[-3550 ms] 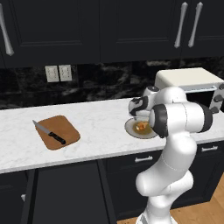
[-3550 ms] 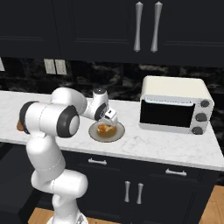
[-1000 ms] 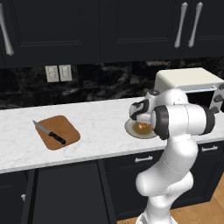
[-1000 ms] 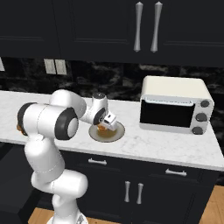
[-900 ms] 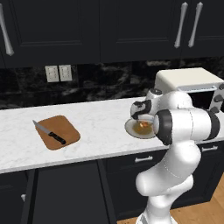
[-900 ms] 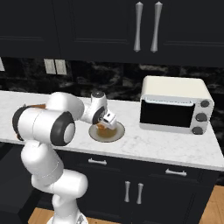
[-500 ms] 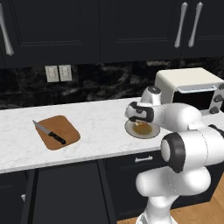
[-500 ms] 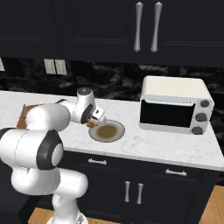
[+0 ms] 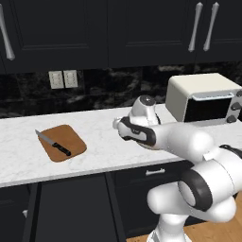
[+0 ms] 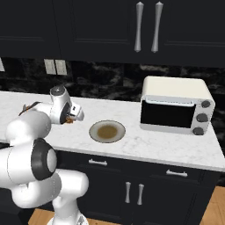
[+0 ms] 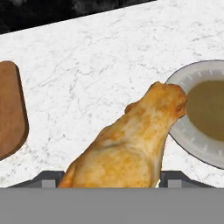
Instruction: Pick up the knife from the drawer and place it on the cutting board. Then place the meat from the plate to the cutting board.
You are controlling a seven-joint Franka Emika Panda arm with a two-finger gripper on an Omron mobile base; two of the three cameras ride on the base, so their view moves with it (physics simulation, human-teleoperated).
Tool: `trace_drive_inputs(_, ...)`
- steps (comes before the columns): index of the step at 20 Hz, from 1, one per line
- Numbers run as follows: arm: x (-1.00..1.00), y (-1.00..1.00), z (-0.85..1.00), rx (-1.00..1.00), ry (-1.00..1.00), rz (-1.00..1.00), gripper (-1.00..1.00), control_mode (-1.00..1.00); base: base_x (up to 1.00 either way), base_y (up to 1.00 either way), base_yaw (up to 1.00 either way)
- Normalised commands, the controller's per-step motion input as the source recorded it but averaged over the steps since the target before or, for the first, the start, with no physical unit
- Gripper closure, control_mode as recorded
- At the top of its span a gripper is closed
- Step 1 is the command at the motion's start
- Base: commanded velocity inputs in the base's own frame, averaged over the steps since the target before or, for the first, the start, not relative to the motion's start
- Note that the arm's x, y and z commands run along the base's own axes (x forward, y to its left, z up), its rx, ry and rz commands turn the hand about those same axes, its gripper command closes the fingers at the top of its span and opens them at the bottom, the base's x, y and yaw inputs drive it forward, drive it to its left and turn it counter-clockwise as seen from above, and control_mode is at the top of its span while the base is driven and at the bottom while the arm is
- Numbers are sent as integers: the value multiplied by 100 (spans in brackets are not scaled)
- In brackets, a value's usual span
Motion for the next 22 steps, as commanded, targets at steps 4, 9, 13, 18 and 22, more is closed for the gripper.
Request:
trace_drive_inputs(4,-8,94,42,0,-6,17,100,-100,0,0,0)
trace_drive_inputs(9,-1,92,32,0,-5,16,100,-100,0,0,0)
trace_drive_inputs(13,-2,91,27,0,-2,15,100,-100,0,0,0)
trace_drive_inputs(18,-14,53,-5,-8,0,10,100,-100,0,0,0)
trace_drive_inputs(22,-16,24,-11,-14,0,8,100,-100,0,0,0)
